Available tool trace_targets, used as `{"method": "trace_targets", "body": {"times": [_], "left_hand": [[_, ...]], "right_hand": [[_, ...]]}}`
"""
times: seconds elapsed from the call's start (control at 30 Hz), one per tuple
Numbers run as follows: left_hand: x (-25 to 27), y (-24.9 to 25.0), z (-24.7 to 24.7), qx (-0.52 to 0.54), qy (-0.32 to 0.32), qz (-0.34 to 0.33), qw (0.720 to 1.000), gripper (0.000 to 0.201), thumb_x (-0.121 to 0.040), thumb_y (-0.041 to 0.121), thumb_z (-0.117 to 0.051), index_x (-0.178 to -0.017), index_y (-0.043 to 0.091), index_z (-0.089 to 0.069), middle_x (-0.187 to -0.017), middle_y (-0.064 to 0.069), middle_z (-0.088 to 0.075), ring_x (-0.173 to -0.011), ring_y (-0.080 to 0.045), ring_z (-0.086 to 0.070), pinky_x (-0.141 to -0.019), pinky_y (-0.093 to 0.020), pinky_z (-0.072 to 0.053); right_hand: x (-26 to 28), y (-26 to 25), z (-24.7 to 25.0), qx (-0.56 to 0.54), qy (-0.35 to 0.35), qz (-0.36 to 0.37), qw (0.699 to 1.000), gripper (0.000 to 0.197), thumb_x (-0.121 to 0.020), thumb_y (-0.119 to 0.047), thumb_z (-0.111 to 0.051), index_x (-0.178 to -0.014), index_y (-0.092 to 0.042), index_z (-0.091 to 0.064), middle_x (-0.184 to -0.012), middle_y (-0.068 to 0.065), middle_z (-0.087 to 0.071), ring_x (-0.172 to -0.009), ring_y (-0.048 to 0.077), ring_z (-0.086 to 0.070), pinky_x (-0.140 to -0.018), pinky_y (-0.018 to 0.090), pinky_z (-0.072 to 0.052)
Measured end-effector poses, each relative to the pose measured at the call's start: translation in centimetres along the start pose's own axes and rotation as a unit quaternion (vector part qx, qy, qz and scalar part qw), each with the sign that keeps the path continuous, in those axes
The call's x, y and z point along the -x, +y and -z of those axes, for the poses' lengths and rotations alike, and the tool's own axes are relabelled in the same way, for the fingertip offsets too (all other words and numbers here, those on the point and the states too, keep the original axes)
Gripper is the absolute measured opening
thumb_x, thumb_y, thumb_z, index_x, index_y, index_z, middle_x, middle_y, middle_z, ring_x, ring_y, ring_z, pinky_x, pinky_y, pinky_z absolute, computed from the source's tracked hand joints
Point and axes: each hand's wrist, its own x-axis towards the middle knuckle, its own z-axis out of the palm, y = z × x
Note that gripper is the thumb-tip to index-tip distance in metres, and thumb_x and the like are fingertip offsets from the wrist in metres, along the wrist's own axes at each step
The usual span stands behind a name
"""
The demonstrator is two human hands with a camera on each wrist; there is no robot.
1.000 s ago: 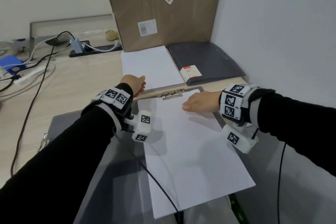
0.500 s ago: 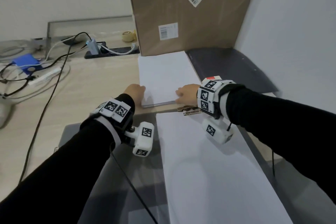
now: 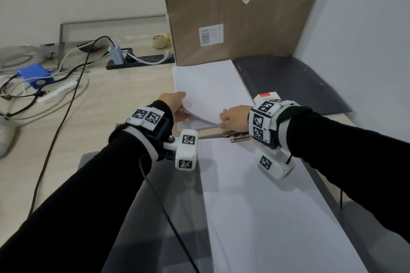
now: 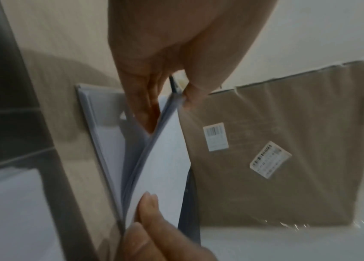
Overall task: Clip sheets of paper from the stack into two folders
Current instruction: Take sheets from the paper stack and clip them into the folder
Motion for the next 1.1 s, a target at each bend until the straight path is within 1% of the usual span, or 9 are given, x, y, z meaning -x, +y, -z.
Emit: {"method": "trace_targets", "body": {"times": [0.07,0.2,0.3,0.33,0.4,0.47,0.57,0.77,1.1], "left_hand": [[0.1,0.2,-0.4,-0.023,-0.027,0.055,0.998,0.014,-0.098,0.011,-0.045,-0.102,0.0,-0.051,-0.089,-0.012,-0.058,-0.078,-0.028,-0.059,-0.062,-0.043,-0.058],[0.6,0.6,-0.6,-0.264,0.058,-0.028,0.962,0.034,-0.099,0.016,-0.042,-0.129,0.001,-0.05,-0.112,-0.006,-0.056,-0.099,-0.023,-0.058,-0.082,-0.023,-0.049],[1.5,0.2,-0.6,-0.513,0.054,-0.159,0.842,0.034,-0.098,0.017,-0.039,-0.124,0.002,-0.054,-0.128,-0.01,-0.058,-0.12,-0.027,-0.054,-0.099,-0.026,-0.04],[1.6,0.2,-0.3,-0.49,0.055,-0.154,0.856,0.033,-0.097,0.014,-0.038,-0.124,0.002,-0.054,-0.129,-0.012,-0.057,-0.121,-0.028,-0.054,-0.1,-0.028,-0.039],[2.0,0.3,0.7,-0.263,0.068,-0.11,0.956,0.033,-0.094,0.003,-0.038,-0.123,-0.002,-0.053,-0.127,-0.018,-0.058,-0.109,-0.032,-0.057,-0.093,-0.035,-0.045],[3.4,0.1,2.3,-0.16,0.066,-0.152,0.973,0.032,-0.092,-0.003,-0.038,-0.12,-0.001,-0.054,-0.114,-0.019,-0.062,-0.091,-0.028,-0.057,-0.081,-0.033,-0.047],[6.6,-0.5,5.2,-0.101,-0.021,-0.182,0.978,0.03,-0.095,-0.001,-0.038,-0.121,0.007,-0.051,-0.101,-0.007,-0.061,-0.082,-0.019,-0.059,-0.071,-0.029,-0.049],[11.7,-2.5,11.1,-0.061,-0.126,-0.182,0.973,0.026,-0.097,0.002,-0.039,-0.113,0.015,-0.056,-0.103,-0.005,-0.068,-0.078,-0.015,-0.071,-0.065,-0.026,-0.058],[17.2,-3.2,17.5,-0.075,-0.088,-0.214,0.97,0.037,-0.091,0.017,-0.056,-0.126,0.005,-0.056,-0.122,-0.013,-0.065,-0.105,-0.028,-0.063,-0.088,-0.037,-0.05]], "right_hand": [[-0.1,0.1,0.0,-0.015,0.007,-0.003,1.0,0.044,-0.101,-0.029,-0.032,-0.133,-0.005,-0.05,-0.139,0.013,-0.05,-0.125,0.03,-0.049,-0.101,0.033,-0.037],[-0.2,0.7,0.0,-0.118,0.032,-0.017,0.992,0.04,-0.098,-0.022,-0.039,-0.123,0.003,-0.058,-0.132,0.017,-0.056,-0.123,0.031,-0.052,-0.099,0.032,-0.04],[0.2,1.5,0.8,-0.26,0.1,-0.006,0.96,0.034,-0.095,-0.018,-0.046,-0.113,0.004,-0.064,-0.121,0.018,-0.064,-0.116,0.03,-0.058,-0.093,0.031,-0.044],[0.5,1.9,1.3,-0.291,0.131,-0.01,0.948,0.033,-0.094,-0.02,-0.05,-0.118,-0.002,-0.064,-0.127,0.012,-0.063,-0.121,0.026,-0.055,-0.1,0.029,-0.041],[1.3,2.8,2.4,-0.334,0.191,-0.03,0.922,0.039,-0.091,-0.027,-0.058,-0.126,-0.009,-0.06,-0.134,0.006,-0.058,-0.125,0.021,-0.052,-0.106,0.029,-0.036],[2.2,3.8,3.1,-0.366,0.207,-0.067,0.905,0.059,-0.087,-0.037,-0.063,-0.137,-0.009,-0.048,-0.141,0.006,-0.05,-0.128,0.023,-0.049,-0.105,0.032,-0.037],[4.3,4.2,3.7,-0.502,0.135,-0.104,0.848,0.089,-0.08,-0.044,-0.069,-0.149,-0.01,-0.024,-0.149,0.007,-0.036,-0.132,0.028,-0.044,-0.107,0.043,-0.04],[9.5,0.1,2.7,-0.689,0.061,0.019,0.722,0.025,-0.097,-0.011,-0.049,-0.119,-0.006,-0.057,-0.101,0.006,-0.065,-0.087,0.02,-0.063,-0.077,0.035,-0.053],[13.3,-8.6,-1.5,-0.655,0.212,0.093,0.719,0.026,-0.094,0.0,-0.048,-0.117,-0.008,-0.058,-0.102,0.009,-0.067,-0.085,0.022,-0.065,-0.074,0.035,-0.055]]}}
